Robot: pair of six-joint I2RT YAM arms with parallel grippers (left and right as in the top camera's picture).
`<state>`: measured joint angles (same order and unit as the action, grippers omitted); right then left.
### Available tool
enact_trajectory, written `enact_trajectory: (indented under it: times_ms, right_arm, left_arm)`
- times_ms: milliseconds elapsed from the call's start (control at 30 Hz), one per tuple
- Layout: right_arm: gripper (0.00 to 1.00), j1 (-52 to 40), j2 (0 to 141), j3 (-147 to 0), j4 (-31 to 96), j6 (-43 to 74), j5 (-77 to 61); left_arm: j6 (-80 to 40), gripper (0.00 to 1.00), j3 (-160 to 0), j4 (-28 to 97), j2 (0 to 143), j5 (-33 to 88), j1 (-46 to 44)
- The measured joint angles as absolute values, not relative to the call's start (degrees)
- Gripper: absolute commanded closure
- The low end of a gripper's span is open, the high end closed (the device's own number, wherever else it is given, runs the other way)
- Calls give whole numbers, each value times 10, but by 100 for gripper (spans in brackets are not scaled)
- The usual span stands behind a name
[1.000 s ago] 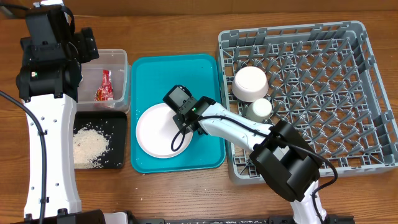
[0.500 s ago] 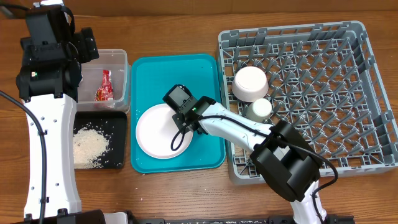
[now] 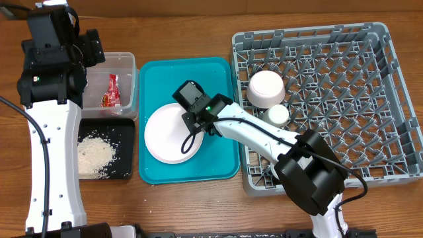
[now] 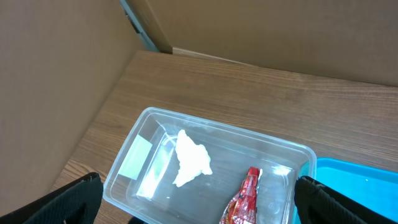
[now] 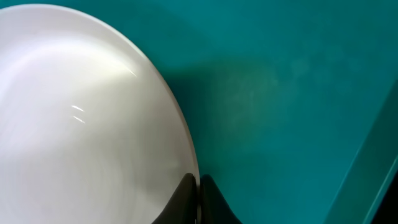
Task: Sort waste into correct bins and load items into the dishwasher
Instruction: 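Close the right gripper on the pink plate edge and tilt it up, then lift the pink plate with the right gripper into the rack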
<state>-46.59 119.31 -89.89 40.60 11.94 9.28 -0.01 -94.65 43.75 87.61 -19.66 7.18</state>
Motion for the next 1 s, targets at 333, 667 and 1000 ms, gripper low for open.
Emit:
enact_trajectory:
  times_ms: [333, 667, 1000]
  right_arm:
    - [95, -466, 1222, -899, 341, 120, 94]
    - [86, -465, 1255, -898, 336, 120, 96]
    - [96, -465, 1257, -901, 321, 135, 96]
  left_arm:
    - [0, 0, -947, 437, 876, -197, 72]
    - [0, 0, -947, 437, 876, -196, 72]
    - [0, 0, -947, 437, 876, -197, 72]
